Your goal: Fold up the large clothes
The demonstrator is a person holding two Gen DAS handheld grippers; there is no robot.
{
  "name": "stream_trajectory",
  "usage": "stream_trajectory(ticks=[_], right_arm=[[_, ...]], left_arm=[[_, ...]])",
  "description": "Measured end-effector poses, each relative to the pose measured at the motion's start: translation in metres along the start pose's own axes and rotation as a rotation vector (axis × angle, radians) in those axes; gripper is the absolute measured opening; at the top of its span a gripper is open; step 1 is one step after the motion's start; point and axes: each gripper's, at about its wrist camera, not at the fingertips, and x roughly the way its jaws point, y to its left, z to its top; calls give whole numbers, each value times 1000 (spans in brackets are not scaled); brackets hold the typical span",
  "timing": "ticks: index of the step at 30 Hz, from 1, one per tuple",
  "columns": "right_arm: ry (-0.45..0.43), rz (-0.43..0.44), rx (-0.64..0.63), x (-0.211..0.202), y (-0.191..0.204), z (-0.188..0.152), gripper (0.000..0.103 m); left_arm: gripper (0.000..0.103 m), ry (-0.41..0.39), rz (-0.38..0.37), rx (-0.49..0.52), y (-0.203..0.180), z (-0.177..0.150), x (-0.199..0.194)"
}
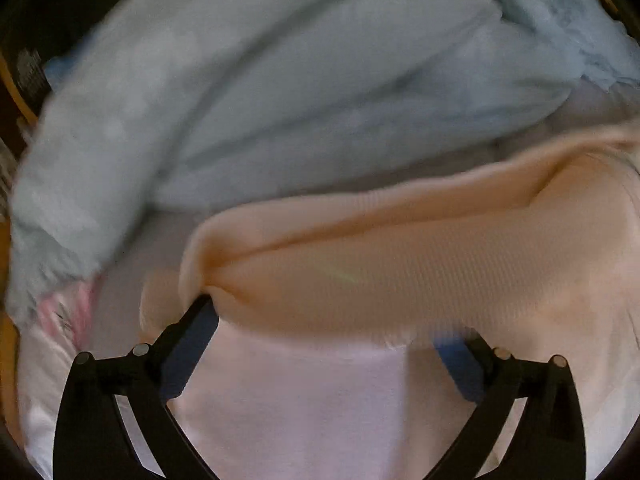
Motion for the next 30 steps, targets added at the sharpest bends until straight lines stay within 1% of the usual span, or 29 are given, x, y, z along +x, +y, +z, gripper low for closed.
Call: stream_trajectory(ticks=[1,2,3,4,6,8,10,11,14,17,18,19,21,23,24,26,27,29,30], right_arm=[[-105,-38,27,-17,-8,6,70],[-191,-67,57,-34,-17,11,70],[-235,-72,91,-48,-27,15,73],[-217,-41,111,-53,-35,18,77],[-94,72,129,-57,-49,20,77],[-46,91,152,-65,-58,14,77],[7,179,127,-77,-61,-1,77],[19,208,105,-89,-62,-9,77],[19,230,19,-133,-58,-39,77],[45,287,-39,-176,-64,-66,77],[60,306,-61,-190,-66,-78,77],[67,318,-75,-201,-68,-88,77],[89,330,-111,-222,-67,-111,77],[120,367,-128,-234,-66,-130,77],[150,399,-126,-239,-66,-140,74],[183,455,-120,-247,-66,-155,73],[180,463,-127,-252,-64,-164,73],[170,425,-148,-250,-58,-179,71],[175,405,-159,-245,-52,-190,65]], left_arm=[[103,-40,10,-22,6,-1,-14],[103,-56,-4,-69,14,-3,-23],[103,-54,-55,-129,25,-6,-31],[103,-34,-88,-176,38,-10,-34],[103,44,-121,-230,55,-17,-31],[103,63,-88,-274,72,-32,-35],[103,54,-74,-298,83,-47,-47],[103,42,-80,-307,86,-55,-53],[103,-16,-90,-286,80,-82,-90],[103,-104,-52,-182,58,-114,-139],[103,-130,-54,-153,54,-122,-156],[103,-163,-62,-129,48,-132,-177],[103,-226,-57,-117,39,-143,-214],[103,-273,-99,-151,34,-145,-245],[103,-294,-128,-178,32,-144,-259],[103,-317,-178,-192,24,-133,-278],[103,-327,-200,-189,17,-128,-285],[103,-348,-215,-198,-1,-116,-294],[103,-347,-231,-201,-11,-109,-295]])
